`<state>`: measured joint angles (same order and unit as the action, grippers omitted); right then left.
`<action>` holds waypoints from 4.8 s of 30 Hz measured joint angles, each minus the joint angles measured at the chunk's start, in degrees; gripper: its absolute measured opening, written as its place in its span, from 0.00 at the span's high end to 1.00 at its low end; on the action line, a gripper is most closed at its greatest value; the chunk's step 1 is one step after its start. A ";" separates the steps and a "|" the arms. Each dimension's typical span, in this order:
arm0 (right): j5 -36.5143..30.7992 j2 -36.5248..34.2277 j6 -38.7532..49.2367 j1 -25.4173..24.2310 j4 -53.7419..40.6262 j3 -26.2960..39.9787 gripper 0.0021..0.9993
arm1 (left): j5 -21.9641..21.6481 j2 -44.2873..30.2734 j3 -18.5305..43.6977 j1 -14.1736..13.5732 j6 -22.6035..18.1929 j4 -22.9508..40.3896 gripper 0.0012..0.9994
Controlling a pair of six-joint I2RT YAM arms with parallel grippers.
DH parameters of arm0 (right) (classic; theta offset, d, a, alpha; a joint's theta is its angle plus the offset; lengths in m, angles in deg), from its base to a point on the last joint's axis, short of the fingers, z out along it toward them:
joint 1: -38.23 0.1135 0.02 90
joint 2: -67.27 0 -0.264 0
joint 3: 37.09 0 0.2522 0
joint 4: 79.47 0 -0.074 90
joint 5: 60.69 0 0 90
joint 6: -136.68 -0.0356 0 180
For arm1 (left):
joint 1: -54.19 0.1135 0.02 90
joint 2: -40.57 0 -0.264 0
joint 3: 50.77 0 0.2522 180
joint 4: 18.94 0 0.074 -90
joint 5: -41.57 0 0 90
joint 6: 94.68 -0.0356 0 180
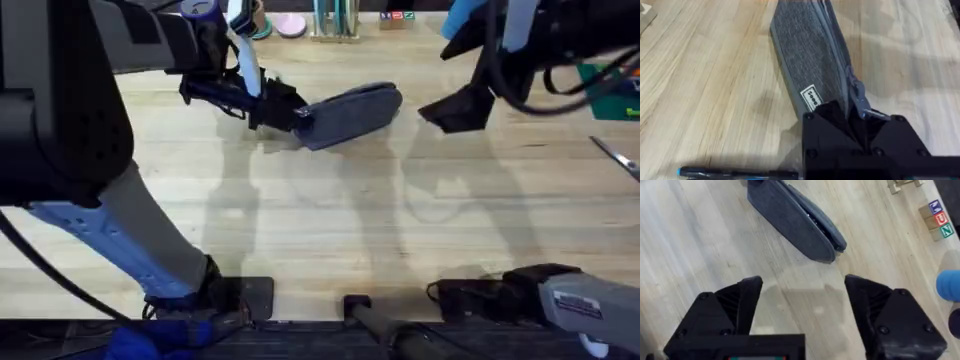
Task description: Unzip the bag, pick up the pens from the table one at a time and place them inside, then zip the bag closed.
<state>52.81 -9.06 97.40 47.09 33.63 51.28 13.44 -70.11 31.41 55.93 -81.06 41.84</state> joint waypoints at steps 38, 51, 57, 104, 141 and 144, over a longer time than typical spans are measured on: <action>-0.01 9.94 -3.21 1.09 3.66 -10.14 0.00 | 0.04 0.00 0.00 0.00 0.68 -0.76 0.00; -1.28 9.94 -3.21 1.09 5.20 -10.14 0.00 | -6.32 2.68 2.78 0.18 12.07 1.03 0.00; -1.30 9.94 -3.21 1.09 6.03 -10.14 0.00 | -12.42 11.94 2.80 0.50 15.61 4.32 0.00; 3.41 3.99 -9.36 1.09 10.53 -2.29 0.97 | -32.84 46.60 2.89 0.50 42.59 27.34 0.00; 5.85 -20.25 1.52 1.09 -13.65 27.85 0.97 | -34.32 46.60 2.89 0.50 42.60 27.30 0.00; 5.85 -22.13 4.88 1.09 -13.78 27.89 0.97 | -34.32 46.60 2.89 0.50 42.60 27.30 0.00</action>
<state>58.66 -31.18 102.27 48.19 19.85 79.17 -20.88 -23.51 34.30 56.43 -38.46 69.14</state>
